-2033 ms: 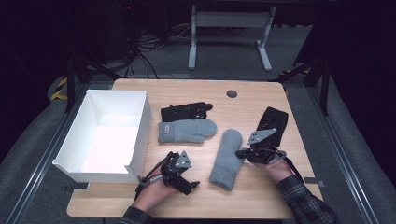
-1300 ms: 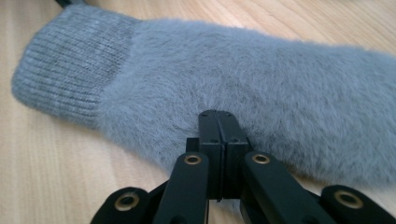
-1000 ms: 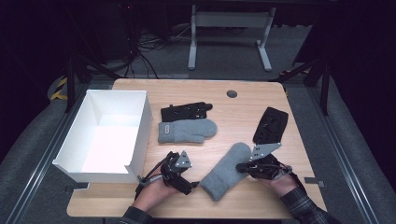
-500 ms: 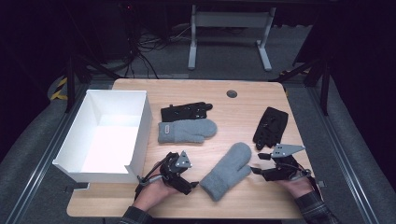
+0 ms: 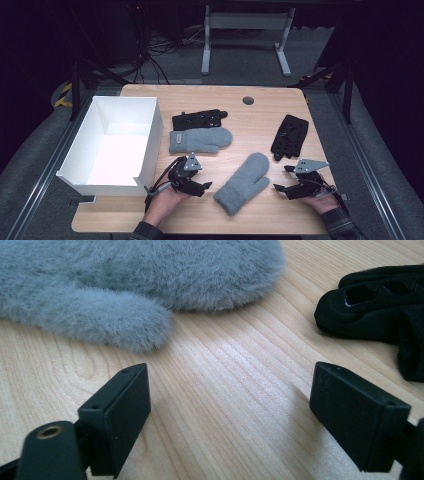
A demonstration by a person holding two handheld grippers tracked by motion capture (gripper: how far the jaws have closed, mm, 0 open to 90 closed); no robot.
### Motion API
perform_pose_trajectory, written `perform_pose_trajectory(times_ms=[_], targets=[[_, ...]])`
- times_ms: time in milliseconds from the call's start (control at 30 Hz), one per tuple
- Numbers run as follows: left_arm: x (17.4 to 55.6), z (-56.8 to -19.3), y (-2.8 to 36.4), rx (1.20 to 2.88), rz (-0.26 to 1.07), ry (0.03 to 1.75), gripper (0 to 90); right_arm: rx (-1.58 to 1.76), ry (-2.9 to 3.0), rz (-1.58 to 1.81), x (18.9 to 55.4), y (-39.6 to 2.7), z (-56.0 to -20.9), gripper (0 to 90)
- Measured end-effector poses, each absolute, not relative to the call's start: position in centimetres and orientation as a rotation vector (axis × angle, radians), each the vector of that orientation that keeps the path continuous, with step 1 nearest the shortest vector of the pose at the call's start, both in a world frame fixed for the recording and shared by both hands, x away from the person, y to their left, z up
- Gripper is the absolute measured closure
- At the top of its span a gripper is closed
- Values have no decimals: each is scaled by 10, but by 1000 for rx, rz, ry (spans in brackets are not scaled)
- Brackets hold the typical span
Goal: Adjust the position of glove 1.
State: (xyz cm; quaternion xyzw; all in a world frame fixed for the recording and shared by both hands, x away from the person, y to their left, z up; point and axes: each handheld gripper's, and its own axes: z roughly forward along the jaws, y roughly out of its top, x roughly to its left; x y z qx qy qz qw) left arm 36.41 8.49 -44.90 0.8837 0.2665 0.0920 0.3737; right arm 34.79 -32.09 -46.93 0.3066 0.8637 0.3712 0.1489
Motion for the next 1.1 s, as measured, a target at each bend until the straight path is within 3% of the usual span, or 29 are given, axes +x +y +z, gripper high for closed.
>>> perform_pose_trajectory(times_ms=[267, 433, 633, 833, 1100], targets=[[385, -437, 84, 2231, 302, 743, 537, 885, 2481, 1067, 348, -321, -469, 172], [401, -429, 78, 2232, 352, 748, 643, 886, 2480, 1066, 348, -321, -469, 172], [421, -425, 71, 2256, 403, 754, 694, 890, 2479, 1069, 348, -321, -469, 177], [438, -432, 68, 2302, 438, 766, 652, 891, 2478, 1069, 348, -321, -469, 180], [453, -448, 68, 2340, 379, 786, 685, 895, 2476, 1070, 348, -321, -469, 190]])
